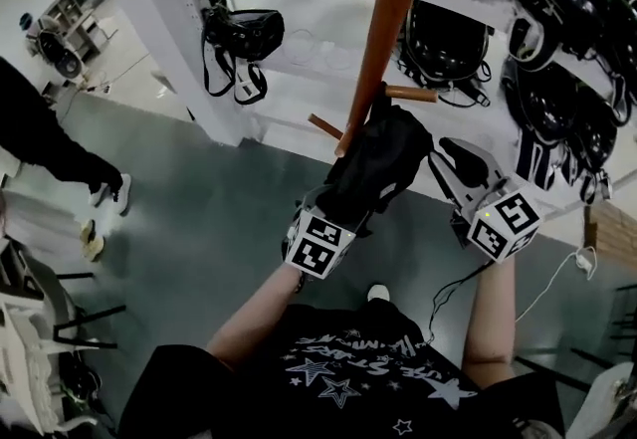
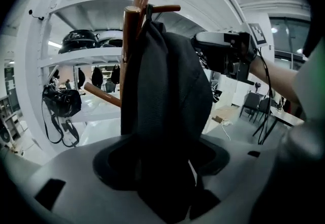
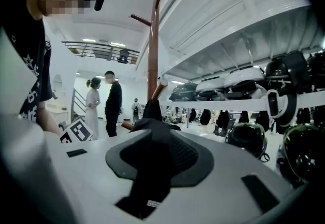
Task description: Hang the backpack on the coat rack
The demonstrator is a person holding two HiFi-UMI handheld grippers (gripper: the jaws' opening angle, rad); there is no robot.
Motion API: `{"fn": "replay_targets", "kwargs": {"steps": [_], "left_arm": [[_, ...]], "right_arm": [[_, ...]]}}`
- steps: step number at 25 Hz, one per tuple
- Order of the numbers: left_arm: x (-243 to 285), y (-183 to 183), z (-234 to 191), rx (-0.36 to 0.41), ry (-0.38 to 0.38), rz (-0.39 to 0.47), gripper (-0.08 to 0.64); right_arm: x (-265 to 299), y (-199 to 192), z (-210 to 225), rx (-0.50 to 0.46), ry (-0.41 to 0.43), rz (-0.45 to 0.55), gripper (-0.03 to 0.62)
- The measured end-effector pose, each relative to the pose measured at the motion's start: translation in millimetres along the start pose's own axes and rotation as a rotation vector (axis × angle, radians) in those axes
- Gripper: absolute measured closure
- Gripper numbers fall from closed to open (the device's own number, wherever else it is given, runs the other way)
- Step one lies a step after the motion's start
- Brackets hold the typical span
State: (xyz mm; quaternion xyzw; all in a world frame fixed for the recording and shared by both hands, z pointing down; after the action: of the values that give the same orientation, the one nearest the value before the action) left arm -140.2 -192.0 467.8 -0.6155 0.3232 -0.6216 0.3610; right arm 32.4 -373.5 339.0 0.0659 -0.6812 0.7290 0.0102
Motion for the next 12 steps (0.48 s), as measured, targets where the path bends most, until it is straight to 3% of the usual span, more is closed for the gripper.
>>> {"fn": "replay_targets", "kwargs": {"steps": [7,12], "left_arm": [[-38,-35,-21,0.051,-0.118,0.010,0.259],[-85,-68,-38,0.052,-0.188,0.061,0.260]], "right_arm": [[-18,-19,-60,0.015,-0.223,-0.008,0.482],[-38,-38,-123,0.074,-0.394,-0.011,0.534]]}}
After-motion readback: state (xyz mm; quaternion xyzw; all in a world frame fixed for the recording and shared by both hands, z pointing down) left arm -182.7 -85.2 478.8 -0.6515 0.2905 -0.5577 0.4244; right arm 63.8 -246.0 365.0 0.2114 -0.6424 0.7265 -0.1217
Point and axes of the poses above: the fingertips, and each gripper's own axes: x forward along the fingers, z to its right, y out of its top, the point moved 10 cm from there along -x, backward along the fingers, and after that the axes turned 5 degrees about x, right-handed, at the moved point
